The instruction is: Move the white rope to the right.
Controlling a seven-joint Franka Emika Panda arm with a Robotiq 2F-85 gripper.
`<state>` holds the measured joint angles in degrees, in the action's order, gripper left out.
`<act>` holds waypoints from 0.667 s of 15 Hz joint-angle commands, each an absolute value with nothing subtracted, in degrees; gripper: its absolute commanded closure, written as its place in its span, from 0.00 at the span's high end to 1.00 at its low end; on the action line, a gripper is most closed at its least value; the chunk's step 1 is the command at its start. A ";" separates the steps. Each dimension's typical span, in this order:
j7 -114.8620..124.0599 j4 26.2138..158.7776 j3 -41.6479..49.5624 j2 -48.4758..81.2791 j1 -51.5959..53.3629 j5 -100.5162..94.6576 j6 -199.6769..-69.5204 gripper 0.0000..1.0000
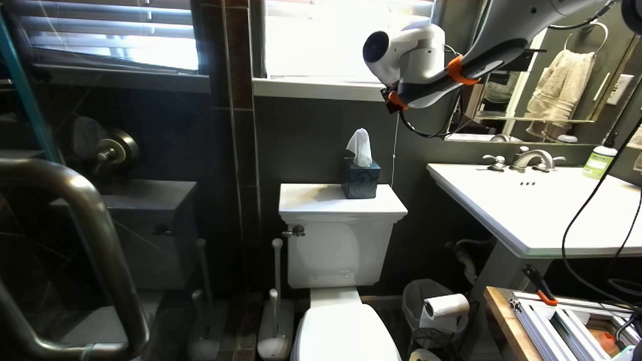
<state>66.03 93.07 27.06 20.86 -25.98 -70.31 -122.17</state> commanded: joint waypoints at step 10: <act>32.99 95.09 20.13 12.85 -21.69 -43.04 -95.93 1.00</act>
